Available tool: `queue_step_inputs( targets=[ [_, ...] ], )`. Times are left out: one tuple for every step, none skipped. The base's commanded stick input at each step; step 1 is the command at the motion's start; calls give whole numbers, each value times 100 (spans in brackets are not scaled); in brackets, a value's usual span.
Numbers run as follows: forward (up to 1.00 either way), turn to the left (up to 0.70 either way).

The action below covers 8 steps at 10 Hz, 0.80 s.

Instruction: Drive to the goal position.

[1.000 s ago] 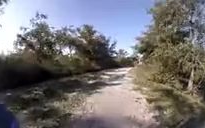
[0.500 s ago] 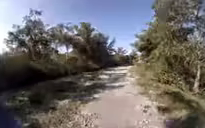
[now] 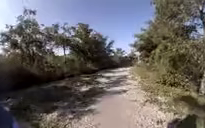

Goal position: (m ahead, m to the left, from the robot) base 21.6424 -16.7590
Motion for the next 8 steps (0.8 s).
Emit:
queue_step_inputs(
  targets=[
    [70, 0],
    [70, 0],
    [70, 0],
    [70, 0],
    [70, -6],
    [70, -17],
    [70, -24],
    [70, 0]
  ],
)
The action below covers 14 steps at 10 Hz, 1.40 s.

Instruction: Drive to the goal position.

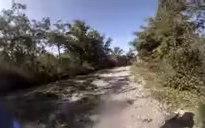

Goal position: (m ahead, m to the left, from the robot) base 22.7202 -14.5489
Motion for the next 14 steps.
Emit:
queue_step_inputs(
  targets=[
    [70, 0],
    [70, 0],
    [70, 0],
    [70, 0],
    [70, 0],
    [70, 0],
    [70, 0],
    [70, 0],
    [70, 0],
    [70, 0],
    [70, 0],
    [70, 0],
    [70, 0],
    [70, 0]
  ],
)
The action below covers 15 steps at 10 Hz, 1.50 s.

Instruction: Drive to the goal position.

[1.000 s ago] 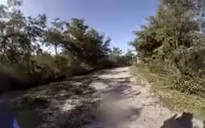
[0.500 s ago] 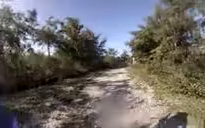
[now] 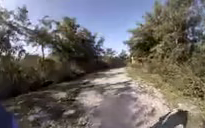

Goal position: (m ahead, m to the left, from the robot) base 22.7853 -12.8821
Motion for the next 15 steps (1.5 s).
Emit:
queue_step_inputs(
  targets=[
    [70, 0],
    [70, 0],
    [70, 0],
    [70, 0],
    [70, 0],
    [70, 0],
    [70, 0],
    [70, 0],
    [70, 0],
    [70, 0],
    [70, 0],
    [70, 0],
    [70, 0],
    [70, 0],
    [70, 0]
  ],
)
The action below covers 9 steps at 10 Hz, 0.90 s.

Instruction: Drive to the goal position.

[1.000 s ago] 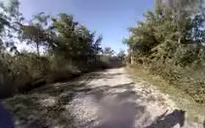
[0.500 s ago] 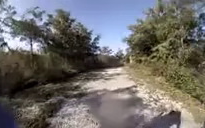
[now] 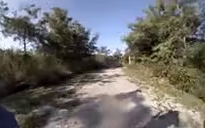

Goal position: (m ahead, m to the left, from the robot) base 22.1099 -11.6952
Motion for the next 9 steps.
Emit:
queue_step_inputs(
  targets=[
    [70, 0],
    [70, 0],
    [70, 0],
    [70, 0],
    [70, 0],
    [70, 0],
    [70, 0],
    [70, 0],
    [70, 0]
  ],
)
